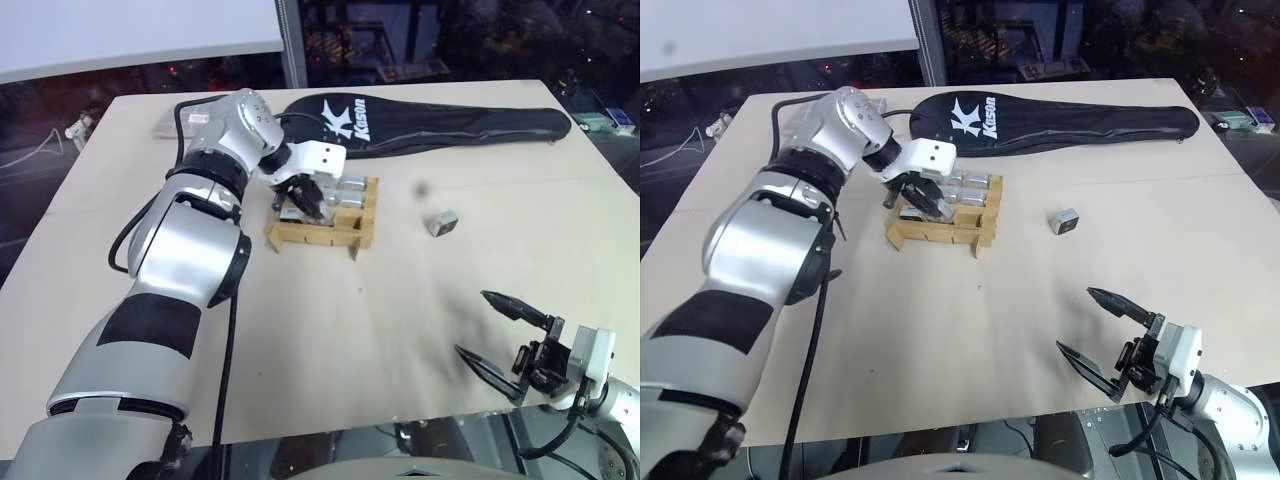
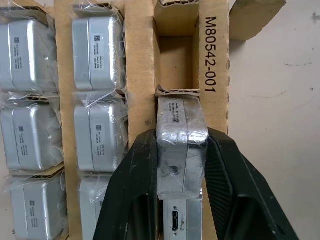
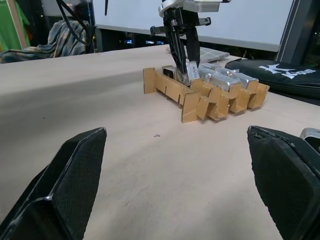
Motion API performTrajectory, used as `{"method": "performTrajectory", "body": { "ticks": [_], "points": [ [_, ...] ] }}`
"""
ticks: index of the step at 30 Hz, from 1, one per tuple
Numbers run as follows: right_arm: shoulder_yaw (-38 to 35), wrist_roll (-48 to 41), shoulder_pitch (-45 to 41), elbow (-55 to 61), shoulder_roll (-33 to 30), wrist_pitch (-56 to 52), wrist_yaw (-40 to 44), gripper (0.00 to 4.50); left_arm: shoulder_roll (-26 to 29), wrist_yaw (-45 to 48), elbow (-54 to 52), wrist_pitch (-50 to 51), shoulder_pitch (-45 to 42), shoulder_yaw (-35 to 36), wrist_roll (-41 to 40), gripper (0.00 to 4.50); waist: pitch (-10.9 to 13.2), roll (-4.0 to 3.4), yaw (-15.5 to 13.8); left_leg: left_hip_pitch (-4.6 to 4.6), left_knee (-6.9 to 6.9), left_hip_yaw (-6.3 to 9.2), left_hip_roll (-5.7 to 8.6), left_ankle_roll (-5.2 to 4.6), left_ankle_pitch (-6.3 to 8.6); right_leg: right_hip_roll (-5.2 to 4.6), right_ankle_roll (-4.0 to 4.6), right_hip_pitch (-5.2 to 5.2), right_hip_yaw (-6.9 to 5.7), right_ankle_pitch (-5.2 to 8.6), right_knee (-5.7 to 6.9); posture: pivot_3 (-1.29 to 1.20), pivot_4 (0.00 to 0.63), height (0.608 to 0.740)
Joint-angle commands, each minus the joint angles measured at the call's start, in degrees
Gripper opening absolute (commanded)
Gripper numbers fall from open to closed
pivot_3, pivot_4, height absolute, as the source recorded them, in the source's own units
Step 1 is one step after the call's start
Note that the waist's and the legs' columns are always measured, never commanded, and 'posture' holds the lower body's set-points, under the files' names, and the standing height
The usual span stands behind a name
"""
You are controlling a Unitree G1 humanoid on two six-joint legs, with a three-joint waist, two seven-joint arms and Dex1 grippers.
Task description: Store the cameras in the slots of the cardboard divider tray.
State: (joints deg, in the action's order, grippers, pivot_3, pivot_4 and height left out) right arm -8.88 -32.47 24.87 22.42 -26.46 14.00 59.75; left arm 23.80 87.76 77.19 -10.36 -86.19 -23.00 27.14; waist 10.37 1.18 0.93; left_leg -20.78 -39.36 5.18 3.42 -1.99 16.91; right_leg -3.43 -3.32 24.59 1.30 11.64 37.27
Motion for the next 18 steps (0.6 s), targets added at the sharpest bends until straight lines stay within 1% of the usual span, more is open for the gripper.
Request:
{"method": "performTrajectory", "body": {
  "ticks": [1, 2, 3, 6, 7, 8, 9, 12, 14, 18],
  "points": [
    [0.1, -0.7, -0.1, 0.7, 0.2, 1.1, 0.4, 4.50, 0.2, -1.1, -0.4, -0.6, -2.7, 0.3, 0.2, 1.30, 0.0, 0.00, 0.0, 0.00, 0.00, 0.00, 0.00, 0.00, 0.00, 0.00, 0.00, 0.00, 0.00, 0.00, 0.01, 0.00, 0.150, 0.740],
    [0.0, -0.7, -0.2, 0.6, 0.2, 1.2, 0.4, 4.50, 0.0, -0.4, -0.4, -0.4, -2.8, 0.7, -0.3, 1.79, 0.0, 0.01, 0.0, 0.00, -0.01, 0.00, 0.00, 0.00, 0.00, 0.00, 0.00, 0.00, 0.00, 0.00, 0.01, 0.00, 0.150, 0.740],
    [0.0, -0.8, -0.1, 0.6, 0.2, 1.1, 0.4, 4.50, -0.1, 0.6, -0.4, -0.2, -2.9, 1.1, -0.8, 1.99, 0.0, 0.01, 0.0, -0.01, -0.03, 0.00, 0.00, 0.00, 0.00, 0.00, 0.00, 0.00, 0.00, 0.00, 0.03, 0.00, 0.150, 0.740],
    [-0.3, -0.8, 0.0, 0.5, 0.2, 1.1, 0.2, 4.50, 0.1, 1.8, -0.6, -1.2, -2.9, 1.6, -1.4, 3.36, 0.0, 0.01, -0.1, -0.02, -0.03, 0.00, 0.00, 0.00, 0.00, 0.00, 0.00, 0.01, 0.00, 0.00, 0.02, 0.00, 0.150, 0.740],
    [-0.4, -0.9, 0.0, 0.5, 0.2, 1.0, 0.1, 4.50, 0.2, 1.3, -0.8, -1.5, -2.9, 1.9, -1.7, 3.69, 0.0, 0.01, -0.1, -0.02, -0.03, 0.00, 0.00, 0.00, 0.00, -0.01, 0.01, 0.01, 0.01, 0.00, 0.01, 0.00, 0.150, 0.740],
    [-0.5, -1.0, 0.0, 0.4, 0.2, 1.0, 0.1, 4.50, 0.2, 0.9, -0.8, -1.4, -3.0, 2.2, -1.9, 4.24, 0.0, 0.01, -0.1, -0.02, -0.03, -0.01, 0.01, 0.00, 0.00, -0.01, 0.01, 0.01, 0.01, 0.00, 0.01, 0.00, 0.150, 0.740],
    [-0.6, -1.1, 0.0, 0.4, 0.1, 1.0, 0.2, 4.50, 0.4, 2.3, -0.9, -1.5, -3.2, 2.4, -2.2, 4.43, 0.0, 0.01, -0.1, -0.03, -0.03, 0.00, 0.00, 0.00, 0.00, -0.01, 0.02, 0.01, 0.01, -0.01, 0.00, 0.00, 0.150, 0.740],
    [-0.7, -1.2, -0.2, 0.1, -0.1, 1.1, 0.4, 4.50, 1.2, 4.4, -1.1, -0.7, -4.0, 4.1, -4.2, 4.43, 0.0, 0.02, -0.1, -0.06, -0.03, -0.01, 0.01, 0.00, 0.01, -0.01, 0.06, 0.01, 0.01, -0.03, -0.02, 0.00, 0.150, 0.740],
    [-0.7, -1.3, -0.3, 0.0, -0.2, 1.0, 0.5, 4.50, 2.0, 4.2, -1.4, -0.8, -4.3, 5.4, -5.3, 4.43, 0.0, 0.02, 0.0, -0.06, -0.03, 0.00, 0.01, 0.00, 0.01, -0.01, 0.05, 0.02, 0.01, -0.03, -0.02, 0.00, 0.150, 0.740],
    [-0.7, -1.3, -0.9, -0.6, 0.0, 0.9, 0.5, 4.50, 3.8, 4.3, -3.7, 2.7, -2.2, 15.3, -15.5, 4.43, 0.0, 0.01, 0.0, -0.03, -0.03, 0.01, -0.01, 0.00, 0.01, -0.01, 0.01, 0.02, 0.00, 0.00, -0.01, 0.00, 0.150, 0.740]
  ]
}}
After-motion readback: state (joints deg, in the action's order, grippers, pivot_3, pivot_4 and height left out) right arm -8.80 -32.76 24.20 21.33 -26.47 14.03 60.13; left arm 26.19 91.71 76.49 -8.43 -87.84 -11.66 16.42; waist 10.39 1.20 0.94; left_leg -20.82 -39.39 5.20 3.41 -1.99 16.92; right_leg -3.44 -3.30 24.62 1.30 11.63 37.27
